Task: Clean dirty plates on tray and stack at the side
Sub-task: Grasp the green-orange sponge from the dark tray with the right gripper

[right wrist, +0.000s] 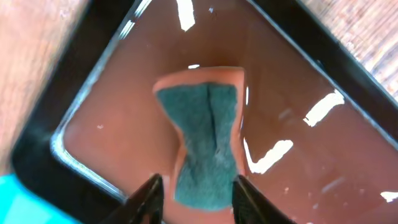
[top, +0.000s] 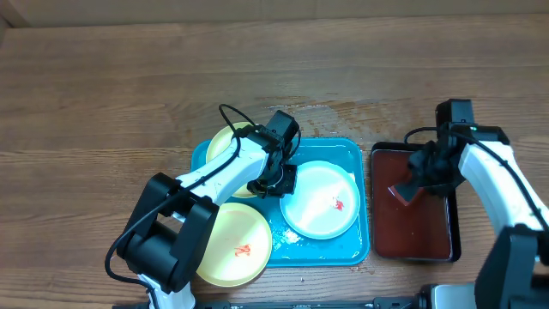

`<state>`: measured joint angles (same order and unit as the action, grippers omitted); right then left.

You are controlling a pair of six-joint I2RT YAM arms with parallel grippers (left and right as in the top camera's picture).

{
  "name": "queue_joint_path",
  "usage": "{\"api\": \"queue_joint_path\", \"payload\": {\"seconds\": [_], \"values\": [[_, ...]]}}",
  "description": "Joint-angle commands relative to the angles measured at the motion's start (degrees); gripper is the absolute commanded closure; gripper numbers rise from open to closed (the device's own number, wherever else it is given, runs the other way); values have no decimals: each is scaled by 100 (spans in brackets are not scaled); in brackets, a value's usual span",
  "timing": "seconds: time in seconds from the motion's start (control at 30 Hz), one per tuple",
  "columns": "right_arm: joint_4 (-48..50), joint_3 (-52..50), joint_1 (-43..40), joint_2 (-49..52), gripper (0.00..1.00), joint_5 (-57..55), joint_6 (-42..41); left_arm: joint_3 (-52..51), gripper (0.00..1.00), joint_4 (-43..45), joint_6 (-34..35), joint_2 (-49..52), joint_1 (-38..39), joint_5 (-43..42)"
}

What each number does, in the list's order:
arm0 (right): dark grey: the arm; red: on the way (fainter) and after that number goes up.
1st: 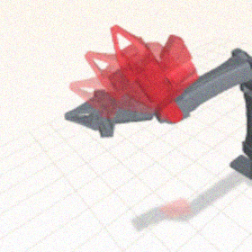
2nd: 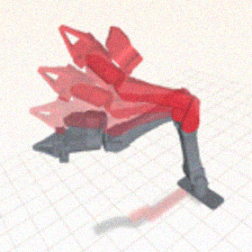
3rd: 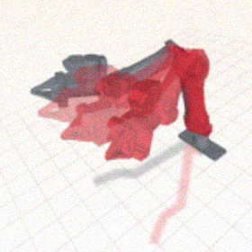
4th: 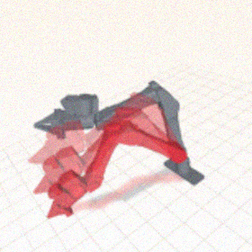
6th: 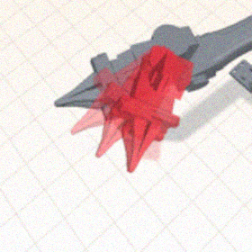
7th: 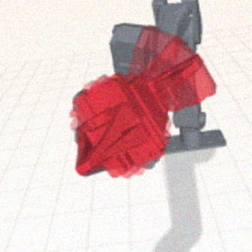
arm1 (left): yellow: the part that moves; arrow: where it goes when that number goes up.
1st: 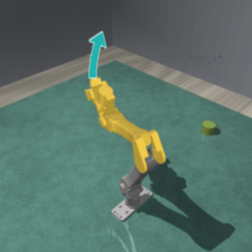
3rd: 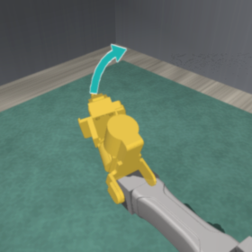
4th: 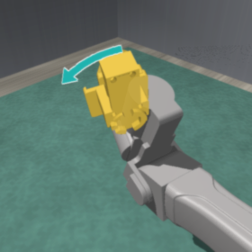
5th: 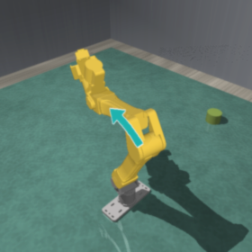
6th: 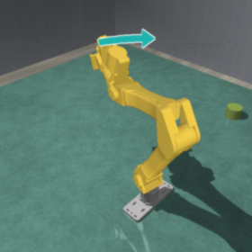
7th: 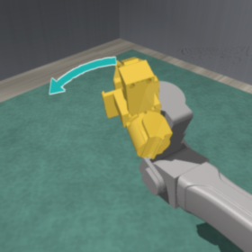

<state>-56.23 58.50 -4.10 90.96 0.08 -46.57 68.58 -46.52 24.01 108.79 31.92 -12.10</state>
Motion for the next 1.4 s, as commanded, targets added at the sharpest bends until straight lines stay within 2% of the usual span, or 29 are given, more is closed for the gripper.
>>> {"api": "queue_joint_path", "payload": {"seconds": [0.0,0.1,0.2,0.23,0.27,0.3,0.5,0.7,0.9,1.07,1.2,1.27,1.37], "values": [[133,-168,-15,376,69,2,-57,57,96,-2,815,61,9,529],[208,-227,-15,595,67,22,-61,57,96,7,1161,61,11,527],[225,-229,-15,763,65,15,-33,57,96,48,1202,61,33,525],[243,-229,-15,809,67,-2,-9,57,96,55,1198,61,46,527],[273,-232,-15,844,79,-4,11,57,96,52,1196,61,50,525],[310,-232,-15,887,96,-2,11,57,96,52,1196,61,52,525],[391,-192,-11,935,96,4,166,57,96,50,1180,61,74,522],[-197,260,-11,776,96,85,632,57,96,50,1180,61,74,505],[-719,916,-11,151,96,275,1104,57,96,48,1180,61,74,455],[-881,1027,0,-385,96,1222,1932,57,96,52,1178,61,74,354],[-977,1014,245,-538,96,2140,2975,57,96,50,1178,61,74,341],[-1038,1014,518,-546,96,2306,3209,57,96,52,1178,61,74,299],[-986,1014,979,-546,96,2341,3130,57,96,50,1178,61,74,299]]}}
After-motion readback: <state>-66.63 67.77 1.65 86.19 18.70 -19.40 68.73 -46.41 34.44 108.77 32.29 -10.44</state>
